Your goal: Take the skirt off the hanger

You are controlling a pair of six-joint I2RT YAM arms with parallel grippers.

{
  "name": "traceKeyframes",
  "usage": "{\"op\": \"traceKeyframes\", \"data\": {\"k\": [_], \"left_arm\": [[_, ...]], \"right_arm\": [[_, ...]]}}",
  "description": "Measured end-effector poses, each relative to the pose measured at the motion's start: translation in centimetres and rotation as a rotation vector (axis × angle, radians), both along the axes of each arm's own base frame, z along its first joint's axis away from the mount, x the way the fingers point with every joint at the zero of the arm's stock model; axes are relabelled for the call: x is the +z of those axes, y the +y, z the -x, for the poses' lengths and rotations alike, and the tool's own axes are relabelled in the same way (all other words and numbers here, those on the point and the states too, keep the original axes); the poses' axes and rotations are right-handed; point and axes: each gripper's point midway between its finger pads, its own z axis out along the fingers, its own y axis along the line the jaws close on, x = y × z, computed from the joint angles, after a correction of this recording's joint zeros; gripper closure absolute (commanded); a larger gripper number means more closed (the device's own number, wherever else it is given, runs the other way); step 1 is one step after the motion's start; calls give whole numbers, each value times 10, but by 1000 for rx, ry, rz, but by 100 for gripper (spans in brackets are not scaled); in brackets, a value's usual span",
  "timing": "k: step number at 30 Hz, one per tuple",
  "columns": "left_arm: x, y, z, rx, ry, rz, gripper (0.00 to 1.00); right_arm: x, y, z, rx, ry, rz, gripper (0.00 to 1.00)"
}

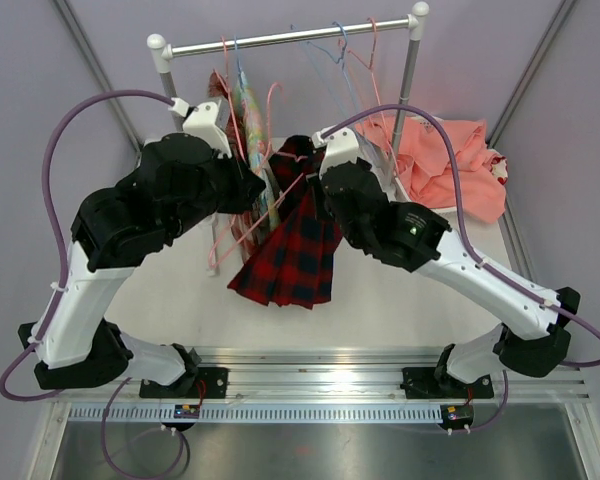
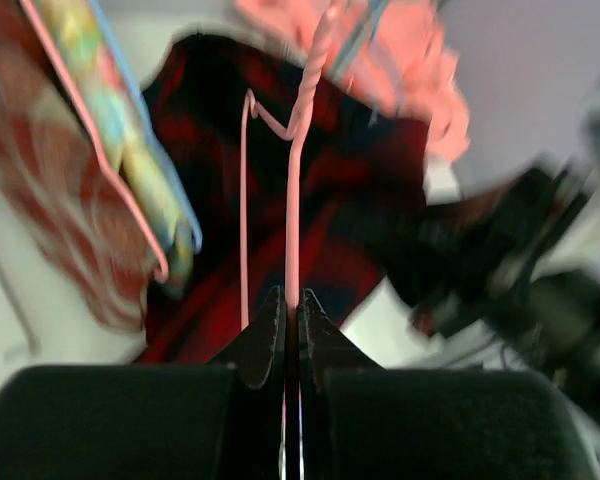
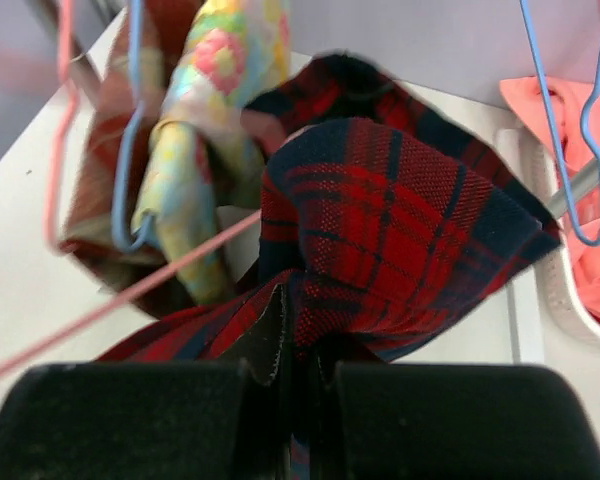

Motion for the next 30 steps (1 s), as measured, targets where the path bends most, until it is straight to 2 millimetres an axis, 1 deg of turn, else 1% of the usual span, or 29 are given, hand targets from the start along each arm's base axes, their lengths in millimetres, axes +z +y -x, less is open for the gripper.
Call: {"op": "traceKeyframes", "data": {"k": [2, 3, 5, 8, 11, 13, 16, 18, 19, 21, 23, 25, 28, 29, 30], "left_arm": [[-20, 5, 11, -7, 83, -35, 100], [-27, 7, 16, -7, 114, -46, 100], [-33, 11, 21, 0, 149, -51, 100], [-28, 15, 32, -13, 171, -15, 100], [-11, 24, 49, -51, 156, 52, 100], [2, 35, 61, -70, 131, 94, 100], [28, 46, 75, -98, 82, 168, 100], [36, 51, 81, -108, 62, 196, 100], [37, 53, 82, -107, 58, 199, 100], [33, 54, 80, -94, 60, 187, 100], [22, 52, 71, -70, 67, 149, 100], [12, 45, 56, -40, 50, 108, 100], [4, 34, 32, 2, 14, 55, 100], [6, 28, 22, 19, -8, 45, 100], [8, 21, 10, 36, -30, 35, 100]], "right_arm": [[0, -6, -17, -32, -3, 13, 100], [1, -9, -23, -41, -4, 16, 100], [5, -14, -30, -56, -11, 16, 100], [9, -21, -36, -73, -18, 10, 100], [2, -23, -37, -81, -9, 13, 100], [-12, -29, -32, -86, 12, 22, 100], [-45, -48, -21, -114, 55, 51, 100], [-65, -63, -13, -137, 86, 67, 100], [-74, -71, -9, -152, 104, 76, 100], [-87, -87, 0, -181, 131, 67, 100], [-94, -105, 13, -211, 152, 48, 100], [-90, -129, 26, -252, 145, 10, 100], [-65, -171, 43, -323, 84, -57, 100], [-54, -187, 48, -353, 54, -70, 100], [-42, -199, 52, -379, 29, -81, 100]]}}
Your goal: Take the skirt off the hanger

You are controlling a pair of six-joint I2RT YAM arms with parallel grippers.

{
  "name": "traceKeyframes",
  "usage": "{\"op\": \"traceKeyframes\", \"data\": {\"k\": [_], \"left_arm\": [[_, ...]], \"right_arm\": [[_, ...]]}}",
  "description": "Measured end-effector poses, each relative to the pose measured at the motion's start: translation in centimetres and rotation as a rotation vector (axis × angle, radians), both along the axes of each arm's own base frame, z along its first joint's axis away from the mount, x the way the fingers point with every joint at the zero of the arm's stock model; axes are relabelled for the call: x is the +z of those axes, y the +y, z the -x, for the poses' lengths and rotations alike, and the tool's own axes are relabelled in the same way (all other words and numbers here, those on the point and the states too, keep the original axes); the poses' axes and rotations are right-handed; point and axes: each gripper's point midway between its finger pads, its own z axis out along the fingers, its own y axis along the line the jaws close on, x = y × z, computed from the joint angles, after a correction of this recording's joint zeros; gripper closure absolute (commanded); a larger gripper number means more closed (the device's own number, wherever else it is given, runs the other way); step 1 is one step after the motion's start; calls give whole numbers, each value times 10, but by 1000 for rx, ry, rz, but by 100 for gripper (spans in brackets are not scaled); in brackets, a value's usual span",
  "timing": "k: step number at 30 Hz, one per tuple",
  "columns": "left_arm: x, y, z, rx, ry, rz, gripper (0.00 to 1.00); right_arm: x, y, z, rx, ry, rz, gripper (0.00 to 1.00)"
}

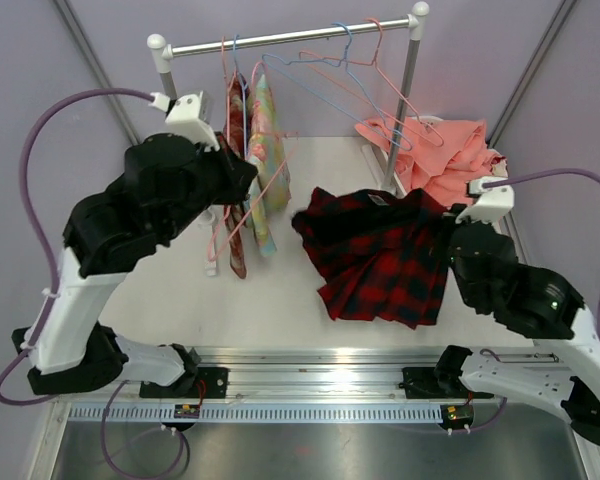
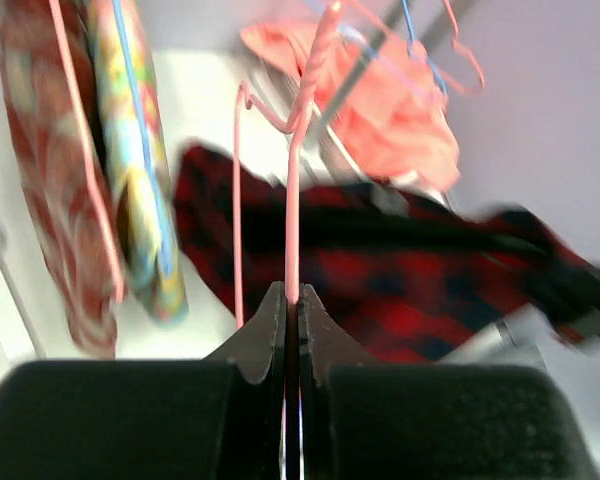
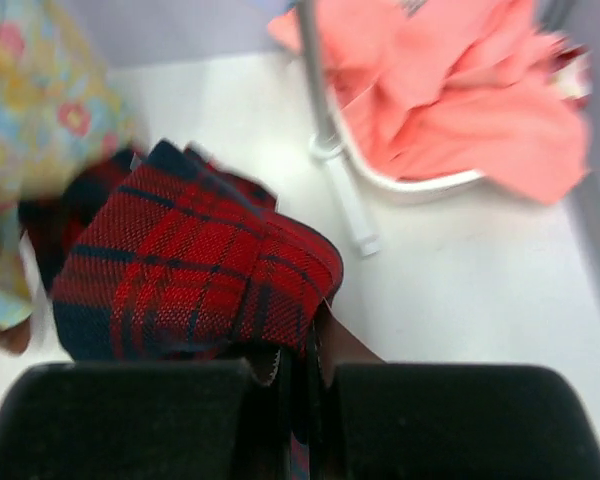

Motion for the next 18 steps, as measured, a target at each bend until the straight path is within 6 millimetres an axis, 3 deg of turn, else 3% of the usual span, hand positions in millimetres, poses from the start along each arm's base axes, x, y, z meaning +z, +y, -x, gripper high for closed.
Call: {"op": "traceKeyframes", "data": {"k": [2, 5, 9, 15, 18], "left_arm": [[7, -13, -22, 39, -46, -12, 100], [18, -35, -55, 78, -110, -17, 100], [26, -60, -103, 118, -174, -4, 100], [29, -56, -177, 216, -226, 16, 100], [25, -51, -204, 243, -232, 26, 100]], "right_arm": [[27, -22, 4, -56, -49, 3, 100], [60, -34, 3, -105, -100, 10, 100], [76, -39, -2, -136, -123, 79, 100], [100, -40, -11, -143, -178, 170, 100], [120, -36, -16, -125, -220, 201, 100]]}}
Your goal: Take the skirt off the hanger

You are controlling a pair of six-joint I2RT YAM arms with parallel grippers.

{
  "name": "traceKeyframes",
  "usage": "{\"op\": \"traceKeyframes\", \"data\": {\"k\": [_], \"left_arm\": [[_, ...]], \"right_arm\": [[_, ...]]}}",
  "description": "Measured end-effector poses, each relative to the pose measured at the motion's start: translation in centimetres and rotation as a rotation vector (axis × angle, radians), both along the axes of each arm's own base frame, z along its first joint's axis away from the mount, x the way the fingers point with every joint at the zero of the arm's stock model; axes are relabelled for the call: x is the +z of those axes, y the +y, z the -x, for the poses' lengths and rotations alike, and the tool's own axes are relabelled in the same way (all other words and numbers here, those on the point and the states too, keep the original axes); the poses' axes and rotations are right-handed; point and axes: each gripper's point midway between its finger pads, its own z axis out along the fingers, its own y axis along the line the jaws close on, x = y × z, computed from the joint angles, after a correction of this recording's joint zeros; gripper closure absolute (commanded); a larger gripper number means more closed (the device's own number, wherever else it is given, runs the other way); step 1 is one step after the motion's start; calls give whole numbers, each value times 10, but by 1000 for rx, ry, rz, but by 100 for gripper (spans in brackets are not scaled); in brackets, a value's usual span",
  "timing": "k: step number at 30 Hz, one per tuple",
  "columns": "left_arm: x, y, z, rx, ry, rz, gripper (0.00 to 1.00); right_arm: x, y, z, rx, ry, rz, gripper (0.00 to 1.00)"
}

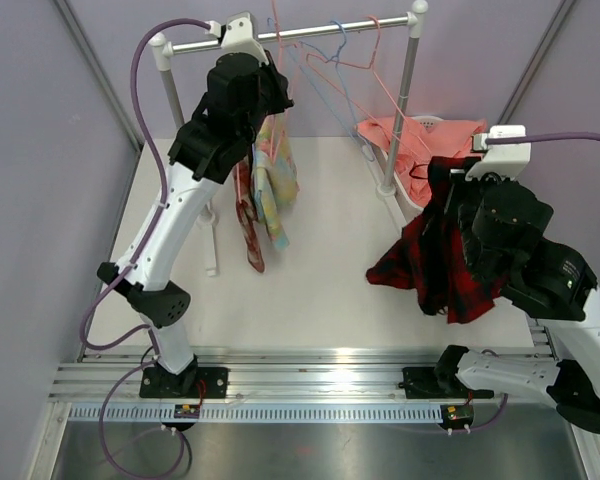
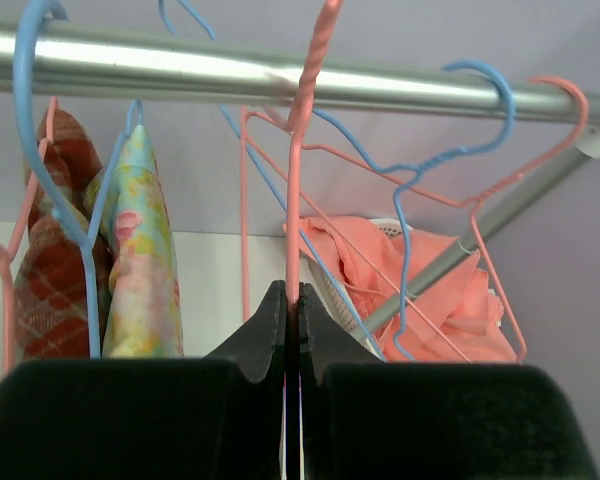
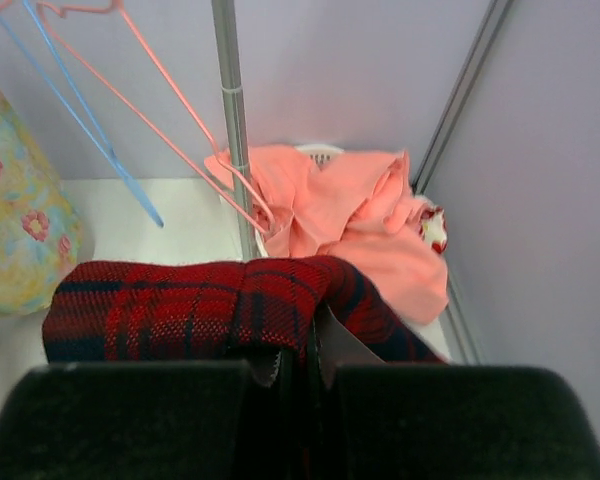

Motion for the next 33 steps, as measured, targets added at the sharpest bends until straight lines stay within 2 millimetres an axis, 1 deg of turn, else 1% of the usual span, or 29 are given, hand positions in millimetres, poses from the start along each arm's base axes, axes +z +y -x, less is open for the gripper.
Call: {"op": "traceKeyframes", "data": {"k": [2, 4, 7, 8, 9, 11, 12, 14, 15, 17, 19, 20, 22, 25, 26, 28, 31, 32, 33], "left_arm": [[-7, -1, -15, -5, 8, 10, 100], [-17, -4, -26, -21, 26, 14, 100], [-37, -16, -33, -63, 62, 10, 100], [-43, -20, -34, -76, 72, 10, 99], [-51, -24, -34, -93, 85, 7, 91], [-67, -31, -34, -113, 114, -2, 83], [-77, -32, -34, -119, 135, -12, 68], [-95, -33, -34, -123, 171, -31, 62], [-102, -33, -33, -126, 187, -36, 57], [-113, -31, -30, -129, 210, -49, 56], [-117, -29, -27, -131, 218, -55, 54], [-117, -28, -25, -132, 218, -58, 52], [-114, -25, -21, -136, 212, -61, 44], [-106, -23, -17, -142, 195, -62, 36], [-104, -23, -16, -145, 190, -61, 32], [-103, -22, -14, -150, 183, -57, 30], [-109, -20, -9, -156, 196, -62, 28], [-112, -19, -6, -160, 200, -63, 28], [-117, -18, -3, -163, 211, -68, 25]], "right_arm": [[12, 3, -4, 14, -23, 25, 100], [23, 5, -10, 17, -39, 60, 100], [45, -1, -26, -25, -68, 87, 100], [51, -3, -35, -40, -71, 97, 100], [59, -9, -44, -71, -76, 103, 100], [73, -17, -60, -112, -88, 103, 100], [82, -25, -70, -146, -97, 102, 100], [97, -36, -86, -188, -117, 104, 100], [104, -45, -94, -222, -125, 109, 100], [111, -59, -106, -276, -133, 126, 100], [113, -80, -118, -346, -131, 145, 100], [111, -91, -124, -378, -123, 150, 100], [108, -119, -135, -445, -107, 137, 100], [99, -148, -148, -505, -87, 113, 100], [95, -152, -154, -506, -76, 107, 100], [94, -151, -168, -486, -81, 87, 100], [97, -149, -196, -447, -119, 45, 100], [96, -151, -207, -437, -131, 29, 100], [94, -153, -219, -423, -145, 9, 100]]}}
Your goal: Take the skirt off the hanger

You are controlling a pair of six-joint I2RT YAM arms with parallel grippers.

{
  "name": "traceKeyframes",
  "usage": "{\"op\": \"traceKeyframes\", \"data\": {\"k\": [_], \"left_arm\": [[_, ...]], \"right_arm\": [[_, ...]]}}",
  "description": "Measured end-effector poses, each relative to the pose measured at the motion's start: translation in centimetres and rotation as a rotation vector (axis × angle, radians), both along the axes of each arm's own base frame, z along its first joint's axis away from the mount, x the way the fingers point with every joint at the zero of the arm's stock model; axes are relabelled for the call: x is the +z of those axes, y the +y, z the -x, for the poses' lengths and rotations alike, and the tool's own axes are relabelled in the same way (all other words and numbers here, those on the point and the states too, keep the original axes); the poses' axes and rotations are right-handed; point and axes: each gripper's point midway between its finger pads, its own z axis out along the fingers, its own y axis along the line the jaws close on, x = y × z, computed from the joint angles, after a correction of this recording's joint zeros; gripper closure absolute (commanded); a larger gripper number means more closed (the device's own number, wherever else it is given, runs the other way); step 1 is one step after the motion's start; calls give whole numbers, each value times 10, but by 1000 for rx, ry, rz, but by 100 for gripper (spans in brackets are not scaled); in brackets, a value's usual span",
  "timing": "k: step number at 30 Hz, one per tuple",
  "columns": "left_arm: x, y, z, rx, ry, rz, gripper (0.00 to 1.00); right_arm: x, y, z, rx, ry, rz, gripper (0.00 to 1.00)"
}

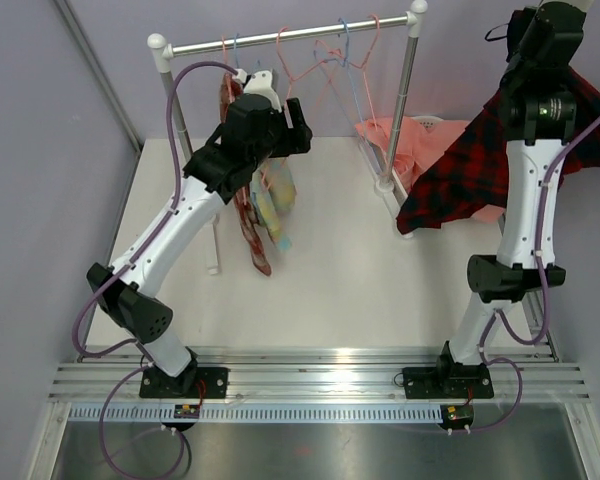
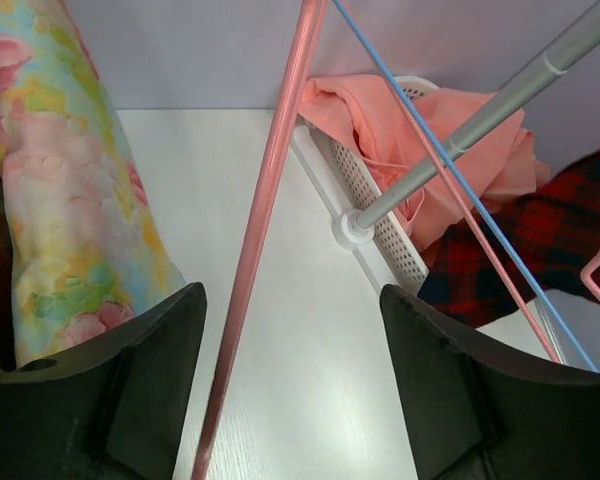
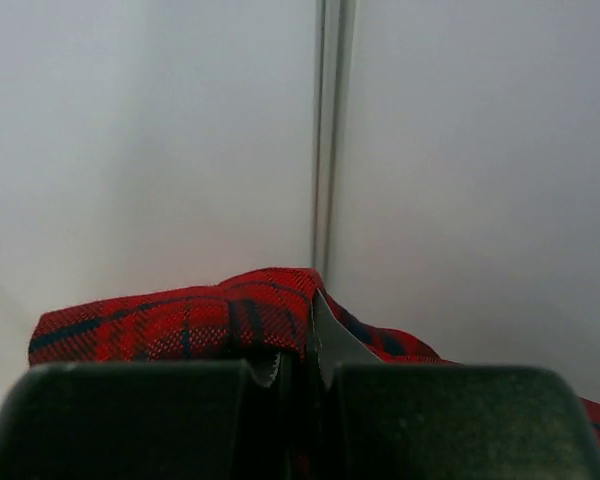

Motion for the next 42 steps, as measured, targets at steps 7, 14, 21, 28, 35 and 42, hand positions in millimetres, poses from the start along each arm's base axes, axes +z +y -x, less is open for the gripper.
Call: {"op": "traceKeyframes", "data": {"k": [7, 14, 21, 28, 35, 42], "left_arm": [[-17, 12, 20, -15, 29, -41, 16], [38, 24, 35, -18, -56, -4, 16], [112, 53, 63, 5, -209, 13, 11], [138, 85, 67, 95, -270, -37, 11], [107, 101, 36, 160, -205, -139, 14], [76, 116, 8, 203, -127, -183, 17]], "right_arm": [[-53, 4, -92, 156, -31, -123, 100], [-169, 62, -167, 427, 124, -362, 1], [-328, 78, -101, 373, 447, -566, 0], [-230, 85, 10, 436, 237, -524, 1], [-141, 93, 110, 531, -54, -446, 1], [-186, 101, 106, 543, 65, -505, 0]]}}
